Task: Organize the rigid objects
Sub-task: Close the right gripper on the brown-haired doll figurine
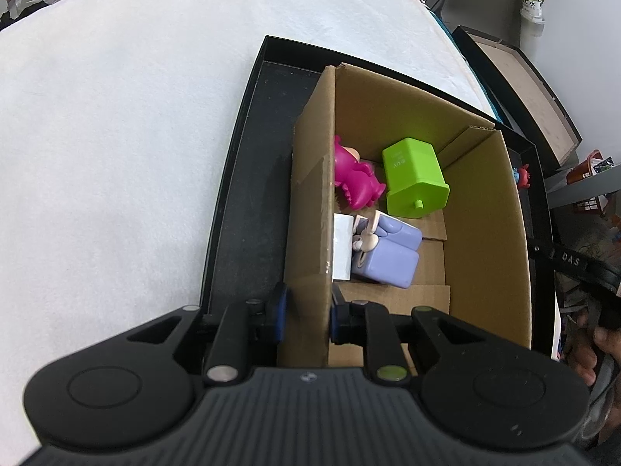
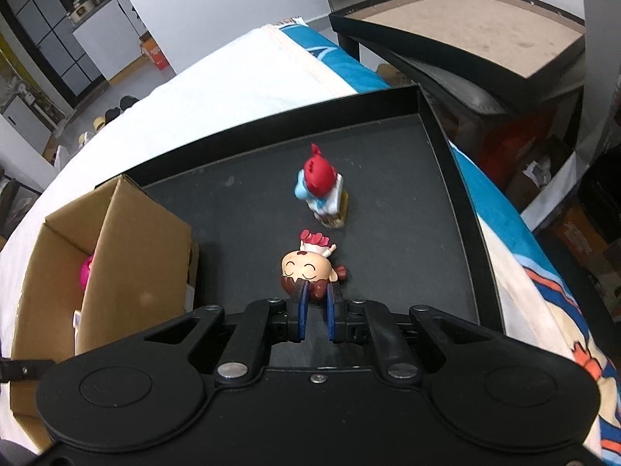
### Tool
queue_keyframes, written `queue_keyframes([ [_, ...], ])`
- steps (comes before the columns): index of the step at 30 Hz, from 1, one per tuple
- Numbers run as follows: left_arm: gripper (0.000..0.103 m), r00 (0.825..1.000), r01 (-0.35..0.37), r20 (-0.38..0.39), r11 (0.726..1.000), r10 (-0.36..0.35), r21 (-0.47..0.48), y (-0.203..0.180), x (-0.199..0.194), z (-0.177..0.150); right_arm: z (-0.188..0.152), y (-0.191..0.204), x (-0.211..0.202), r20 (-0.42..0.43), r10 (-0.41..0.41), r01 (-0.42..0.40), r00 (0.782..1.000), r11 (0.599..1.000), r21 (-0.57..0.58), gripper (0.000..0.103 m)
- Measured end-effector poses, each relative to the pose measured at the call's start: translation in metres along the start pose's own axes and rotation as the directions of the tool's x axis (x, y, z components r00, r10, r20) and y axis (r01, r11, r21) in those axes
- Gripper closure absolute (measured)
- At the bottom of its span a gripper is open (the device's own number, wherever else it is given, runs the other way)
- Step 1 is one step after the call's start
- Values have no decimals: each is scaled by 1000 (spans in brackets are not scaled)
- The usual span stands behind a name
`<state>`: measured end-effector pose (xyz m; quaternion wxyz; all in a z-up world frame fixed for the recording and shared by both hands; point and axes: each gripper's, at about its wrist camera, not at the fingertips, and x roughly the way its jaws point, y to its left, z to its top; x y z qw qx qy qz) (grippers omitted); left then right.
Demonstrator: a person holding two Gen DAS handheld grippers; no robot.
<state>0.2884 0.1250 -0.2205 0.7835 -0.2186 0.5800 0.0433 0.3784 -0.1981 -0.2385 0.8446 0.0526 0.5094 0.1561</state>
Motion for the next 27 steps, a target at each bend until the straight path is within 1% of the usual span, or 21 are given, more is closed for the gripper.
queue_keyframes([
  [6, 84, 1000, -3, -1, 1000, 3, 3, -1, 0, 0, -4, -5, -6, -29, -17, 17, 999, 1000, 1, 90],
  [8, 84, 1000, -4, 0, 1000, 4, 4, -1, 0, 0, -3, -3, -8, -19, -18, 18, 1000, 1000, -12, 82],
  [9, 84, 1000, -5, -1, 1000, 5, 4, -1, 0, 1, -3, -2, -8, -15, -17, 16, 1000, 1000, -18, 71],
  [10, 84, 1000, -5, -1, 1000, 5, 4, -1, 0, 1, -2, -2, -8, -10, -21, 21, 1000, 1000, -22, 62],
  [11, 84, 1000, -6, -2, 1000, 6, 4, -1, 0, 1, -2, -1, -7, -8, -30, 30, 1000, 999, -29, 60],
  [24, 84, 1000, -6, -5, 1000, 6, 3, -1, 0, 1, 2, 15, 13, -21, -78, 75, 997, 988, -134, 59],
  [27, 84, 1000, -9, -7, 1000, 9, 7, -1, 0, 1, 1, 20, 19, -19, -102, 98, 995, 981, -166, 59],
])
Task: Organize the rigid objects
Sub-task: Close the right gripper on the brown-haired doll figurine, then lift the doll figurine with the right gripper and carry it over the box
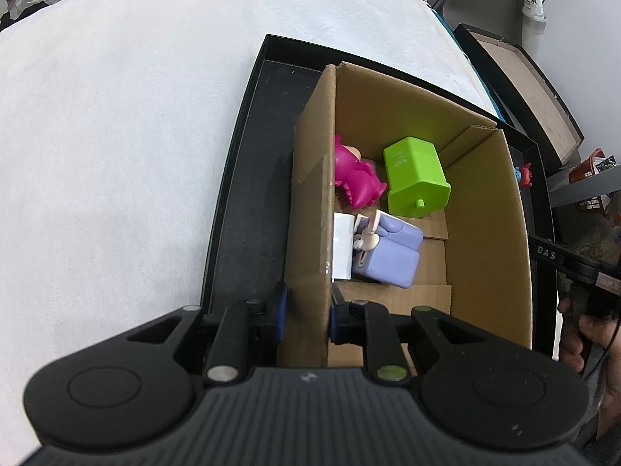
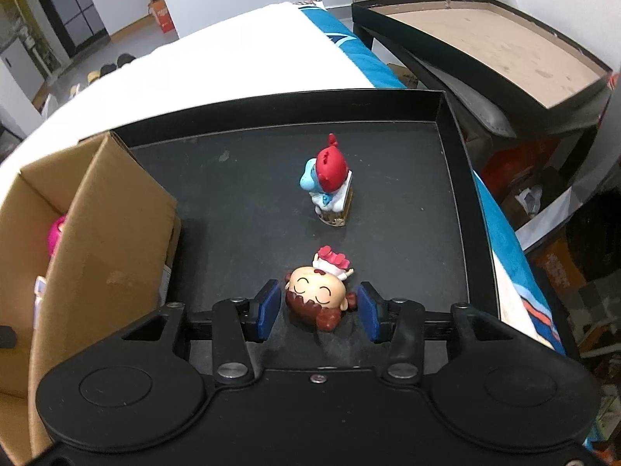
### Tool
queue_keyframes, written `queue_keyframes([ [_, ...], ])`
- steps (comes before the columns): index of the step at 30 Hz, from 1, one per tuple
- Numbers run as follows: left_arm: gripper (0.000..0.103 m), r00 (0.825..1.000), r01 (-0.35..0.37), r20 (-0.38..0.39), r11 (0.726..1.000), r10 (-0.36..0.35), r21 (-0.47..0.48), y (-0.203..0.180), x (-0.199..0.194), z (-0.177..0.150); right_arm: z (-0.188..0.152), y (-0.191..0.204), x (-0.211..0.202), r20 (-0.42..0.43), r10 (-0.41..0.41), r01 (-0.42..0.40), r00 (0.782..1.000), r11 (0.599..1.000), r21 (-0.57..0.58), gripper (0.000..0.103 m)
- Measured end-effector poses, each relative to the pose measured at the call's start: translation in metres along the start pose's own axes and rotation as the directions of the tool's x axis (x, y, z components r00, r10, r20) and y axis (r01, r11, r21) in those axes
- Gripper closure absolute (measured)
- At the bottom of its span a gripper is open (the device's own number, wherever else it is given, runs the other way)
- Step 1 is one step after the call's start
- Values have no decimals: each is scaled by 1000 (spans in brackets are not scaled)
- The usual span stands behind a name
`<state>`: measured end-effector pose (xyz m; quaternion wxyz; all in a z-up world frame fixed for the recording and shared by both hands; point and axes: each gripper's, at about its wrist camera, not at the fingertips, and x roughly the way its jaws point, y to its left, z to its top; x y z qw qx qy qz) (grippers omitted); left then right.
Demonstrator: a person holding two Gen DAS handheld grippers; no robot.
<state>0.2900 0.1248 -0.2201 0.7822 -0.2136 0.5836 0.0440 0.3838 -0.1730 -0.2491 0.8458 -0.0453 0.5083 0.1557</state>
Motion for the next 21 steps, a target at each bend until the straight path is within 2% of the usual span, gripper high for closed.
queue_keyframes([
  [6, 84, 1000, 0, 1, 1000, 0, 0, -1, 0, 0, -3, 8, 3, 25, -26, 27, 999, 998, -53, 62],
  [11, 84, 1000, 4, 2, 1000, -4, -6, 1, -1, 0, -8, 8, -3, 36, -26, 28, 999, 998, -48, 64],
  [12, 84, 1000, 8, 2, 1000, -8, -11, 2, -2, -1, -7, 10, -3, 34, -30, 31, 999, 998, -52, 64],
  [13, 84, 1000, 12, 0, 1000, -12, -18, 3, -2, -1, -8, 11, -5, 31, -32, 34, 999, 998, -56, 68],
  [17, 84, 1000, 18, 5, 1000, -17, -25, 5, -2, -1, -14, 12, -12, 17, -13, 14, 1000, 999, -35, 68],
  [21, 84, 1000, 18, 5, 1000, -18, -24, 5, -2, -1, -20, 13, -18, 1, -38, 38, 999, 999, -38, 68],
])
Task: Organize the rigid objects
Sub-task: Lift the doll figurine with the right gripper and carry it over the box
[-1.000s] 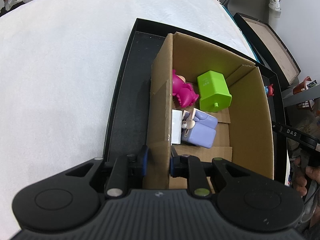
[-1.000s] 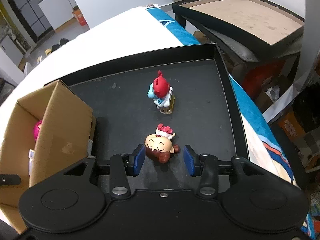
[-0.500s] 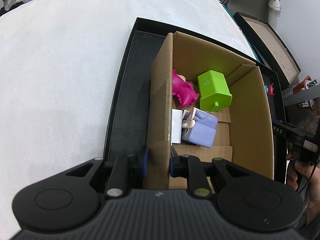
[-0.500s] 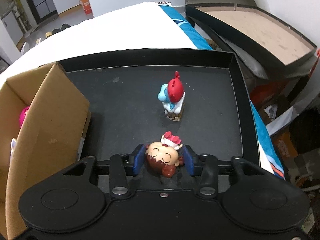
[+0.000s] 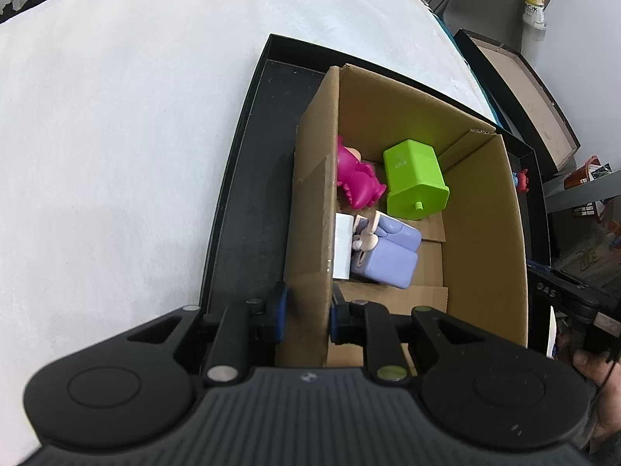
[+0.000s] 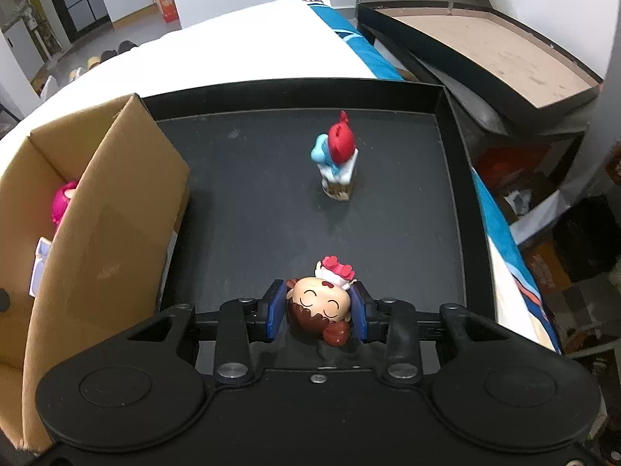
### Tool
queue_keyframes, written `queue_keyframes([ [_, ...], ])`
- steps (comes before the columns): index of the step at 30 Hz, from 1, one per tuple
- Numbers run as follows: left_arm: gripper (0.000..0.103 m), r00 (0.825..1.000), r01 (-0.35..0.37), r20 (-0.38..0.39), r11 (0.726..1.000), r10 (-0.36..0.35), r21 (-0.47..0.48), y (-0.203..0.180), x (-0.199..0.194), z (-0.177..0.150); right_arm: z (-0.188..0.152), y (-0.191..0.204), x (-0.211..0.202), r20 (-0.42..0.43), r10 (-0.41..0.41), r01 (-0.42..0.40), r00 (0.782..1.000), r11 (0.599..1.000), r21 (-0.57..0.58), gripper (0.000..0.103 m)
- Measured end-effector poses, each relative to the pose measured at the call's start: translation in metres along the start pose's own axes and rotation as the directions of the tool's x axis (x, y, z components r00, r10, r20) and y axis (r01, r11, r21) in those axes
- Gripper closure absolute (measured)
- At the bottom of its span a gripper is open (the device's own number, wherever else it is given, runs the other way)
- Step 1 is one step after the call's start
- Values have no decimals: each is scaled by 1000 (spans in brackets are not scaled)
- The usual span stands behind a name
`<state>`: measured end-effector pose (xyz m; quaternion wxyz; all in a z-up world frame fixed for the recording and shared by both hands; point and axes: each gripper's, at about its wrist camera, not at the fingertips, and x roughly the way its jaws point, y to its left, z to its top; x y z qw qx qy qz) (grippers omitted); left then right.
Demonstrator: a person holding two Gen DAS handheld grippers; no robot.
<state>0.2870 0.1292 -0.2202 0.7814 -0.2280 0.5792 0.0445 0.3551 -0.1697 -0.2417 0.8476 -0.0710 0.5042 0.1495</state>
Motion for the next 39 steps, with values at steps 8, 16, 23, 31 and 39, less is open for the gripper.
queue_keyframes([
  [8, 83, 1000, -14, 6, 1000, 14, 11, -6, -4, -1, -6, 0, -31, 25, -7, 7, 1000, 999, 33, 68],
  [16, 84, 1000, -1, 2, 1000, 1, 11, -6, -6, -2, -7, 4, -69, 71, -17, 16, 997, 1000, 14, 68],
  [23, 84, 1000, 12, 5, 1000, -12, -2, -2, -9, -2, 1, 13, -98, 115, -24, 26, 993, 1000, -14, 68],
  [31, 84, 999, 44, 14, 999, -43, -19, 3, -18, -2, 7, 28, -120, 148, -31, 37, 988, 998, -41, 68],
  [39, 84, 998, 58, 27, 998, -58, -9, 3, -27, -4, 11, 50, -134, 175, -18, 29, 984, 998, -60, 68],
])
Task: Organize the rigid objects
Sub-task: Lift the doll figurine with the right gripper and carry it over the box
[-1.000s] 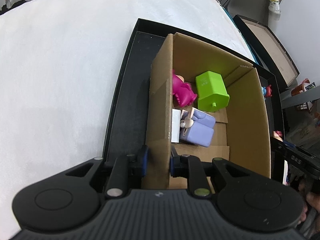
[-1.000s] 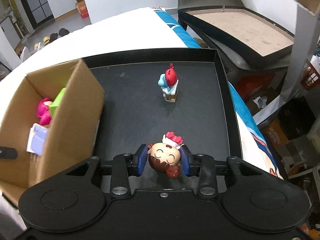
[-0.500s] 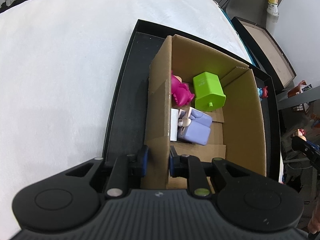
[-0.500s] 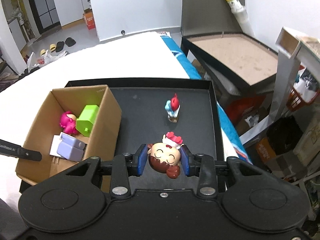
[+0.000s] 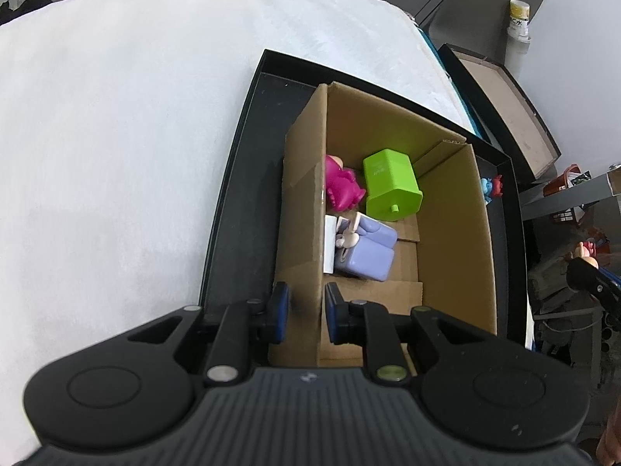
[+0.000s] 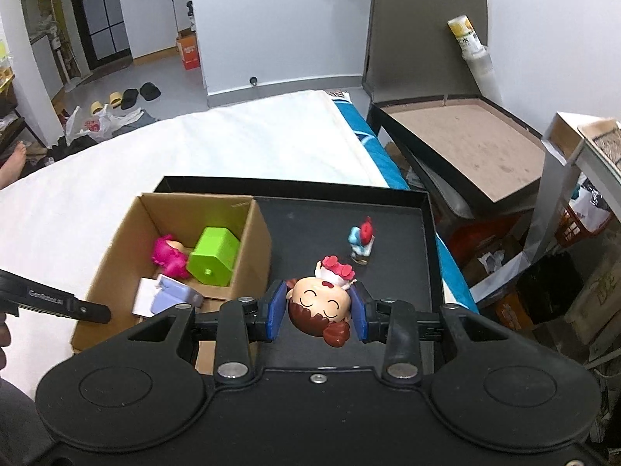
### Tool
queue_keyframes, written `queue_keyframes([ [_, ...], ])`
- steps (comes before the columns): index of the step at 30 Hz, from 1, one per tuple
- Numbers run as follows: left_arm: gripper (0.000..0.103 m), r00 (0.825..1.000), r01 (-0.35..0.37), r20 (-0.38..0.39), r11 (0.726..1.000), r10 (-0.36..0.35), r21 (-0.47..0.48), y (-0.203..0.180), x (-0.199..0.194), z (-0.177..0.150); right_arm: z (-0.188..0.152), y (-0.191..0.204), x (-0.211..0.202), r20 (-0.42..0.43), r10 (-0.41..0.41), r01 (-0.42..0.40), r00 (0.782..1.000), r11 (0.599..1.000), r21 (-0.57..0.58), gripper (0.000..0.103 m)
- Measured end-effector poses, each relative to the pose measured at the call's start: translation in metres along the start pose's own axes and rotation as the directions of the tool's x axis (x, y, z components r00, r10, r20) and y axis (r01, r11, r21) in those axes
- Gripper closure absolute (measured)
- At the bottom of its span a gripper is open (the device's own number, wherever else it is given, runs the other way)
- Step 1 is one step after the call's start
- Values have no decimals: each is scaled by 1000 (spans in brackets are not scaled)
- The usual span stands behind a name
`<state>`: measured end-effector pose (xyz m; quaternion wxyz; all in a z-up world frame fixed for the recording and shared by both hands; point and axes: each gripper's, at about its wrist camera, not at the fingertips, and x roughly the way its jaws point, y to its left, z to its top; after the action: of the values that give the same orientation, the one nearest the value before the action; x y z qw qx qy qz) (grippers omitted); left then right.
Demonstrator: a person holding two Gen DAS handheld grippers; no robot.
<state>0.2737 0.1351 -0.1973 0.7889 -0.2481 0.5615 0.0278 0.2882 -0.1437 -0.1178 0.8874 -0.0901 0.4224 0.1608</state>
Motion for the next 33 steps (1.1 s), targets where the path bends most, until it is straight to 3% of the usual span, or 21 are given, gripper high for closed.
queue_keyframes([
  [21, 90, 999, 52, 5, 999, -52, 12, 9, -1, 1, 15, 56, -3, 2, 37, -37, 999, 998, -55, 68],
  [33, 88, 997, 79, 7, 997, -79, 7, 15, 1, -1, 21, 83, 23, -50, 75, -79, 996, 994, -71, 68],
])
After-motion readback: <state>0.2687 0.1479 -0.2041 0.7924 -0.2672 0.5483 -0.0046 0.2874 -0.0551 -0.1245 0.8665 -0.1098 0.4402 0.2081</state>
